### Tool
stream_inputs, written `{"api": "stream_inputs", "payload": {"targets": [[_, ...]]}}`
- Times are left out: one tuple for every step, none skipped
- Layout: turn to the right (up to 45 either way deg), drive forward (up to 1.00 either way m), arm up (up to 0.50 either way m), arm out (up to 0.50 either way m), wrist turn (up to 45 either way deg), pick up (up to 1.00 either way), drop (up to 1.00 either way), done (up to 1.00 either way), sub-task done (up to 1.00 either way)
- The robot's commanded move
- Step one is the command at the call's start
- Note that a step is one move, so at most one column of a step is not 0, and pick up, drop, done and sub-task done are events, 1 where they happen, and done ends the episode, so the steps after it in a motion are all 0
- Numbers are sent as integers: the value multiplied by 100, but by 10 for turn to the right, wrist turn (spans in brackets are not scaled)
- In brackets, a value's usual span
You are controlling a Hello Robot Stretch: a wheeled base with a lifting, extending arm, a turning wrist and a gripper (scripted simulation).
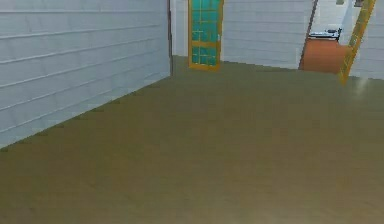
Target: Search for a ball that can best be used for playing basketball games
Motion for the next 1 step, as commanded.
{"api": "stream_inputs", "payload": {"targets": [[0, 100, 0, 0, 0, 0, 0, 0, 0]]}}
